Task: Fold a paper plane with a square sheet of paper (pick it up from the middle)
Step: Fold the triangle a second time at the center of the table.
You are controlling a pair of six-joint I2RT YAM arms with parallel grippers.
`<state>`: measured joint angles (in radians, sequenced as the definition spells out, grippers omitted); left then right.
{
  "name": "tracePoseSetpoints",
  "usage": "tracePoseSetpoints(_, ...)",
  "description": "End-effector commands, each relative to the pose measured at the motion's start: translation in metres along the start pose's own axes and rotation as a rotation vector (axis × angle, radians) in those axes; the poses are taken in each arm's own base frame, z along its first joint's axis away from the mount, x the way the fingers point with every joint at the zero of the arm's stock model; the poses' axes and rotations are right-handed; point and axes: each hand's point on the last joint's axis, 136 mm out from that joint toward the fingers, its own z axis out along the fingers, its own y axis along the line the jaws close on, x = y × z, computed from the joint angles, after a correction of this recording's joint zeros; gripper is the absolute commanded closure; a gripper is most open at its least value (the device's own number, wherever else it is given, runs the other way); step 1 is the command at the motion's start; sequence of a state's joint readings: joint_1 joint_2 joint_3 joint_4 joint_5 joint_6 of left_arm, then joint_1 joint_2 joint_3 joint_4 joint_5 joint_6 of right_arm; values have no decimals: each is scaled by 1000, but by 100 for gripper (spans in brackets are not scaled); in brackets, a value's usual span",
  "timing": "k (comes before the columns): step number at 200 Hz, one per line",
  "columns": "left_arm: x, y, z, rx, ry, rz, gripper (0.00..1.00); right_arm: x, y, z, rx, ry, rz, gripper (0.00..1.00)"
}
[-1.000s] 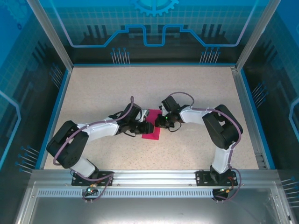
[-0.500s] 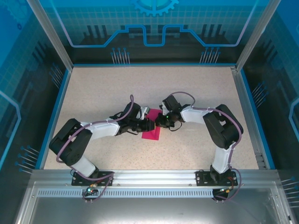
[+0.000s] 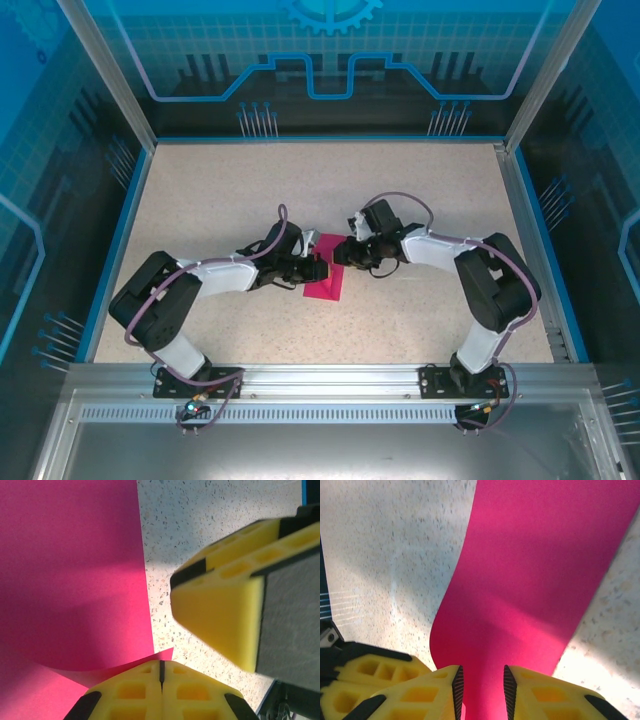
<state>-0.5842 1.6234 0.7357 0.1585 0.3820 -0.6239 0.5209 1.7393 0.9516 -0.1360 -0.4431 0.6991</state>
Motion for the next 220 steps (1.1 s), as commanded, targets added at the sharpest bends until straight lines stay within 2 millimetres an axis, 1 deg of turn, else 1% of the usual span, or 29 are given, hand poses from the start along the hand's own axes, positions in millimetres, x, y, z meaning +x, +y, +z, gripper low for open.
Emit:
tracePoseSetpoints(1,4,12,1,-35,5,-6,100,10,10,-3,-79,40,-23,71)
tracePoseSetpoints(22,5,12,1,-37,6,-5,100,15,11,0,-103,64,-33,75)
tracePoseSetpoints(40,4,12,0,-37,5,-4,100,16,15,0,-138,65,-44,75)
tracePoseSetpoints(69,4,12,0,-37,3,-7,100,17,15,4,-154,74,-41,76)
tracePoseSetpoints(111,4,11,0,-33,4,-7,100,19,9,10,-145,90,-35,81)
tracePoseSetpoints(151,4,10,-1,-30,1,-5,100,21,5,15,-148,105,-30,83)
tracePoseSetpoints(177,5,10,-1,-31,1,-5,100,21,5,16,-152,103,-29,89)
tracePoseSetpoints(204,4,10,-3,-32,-2,-5,100,20,3,17,-139,94,-30,100)
tracePoseSetpoints(220,4,8,-5,-28,-6,-5,100,18,0,16,-119,82,-30,100)
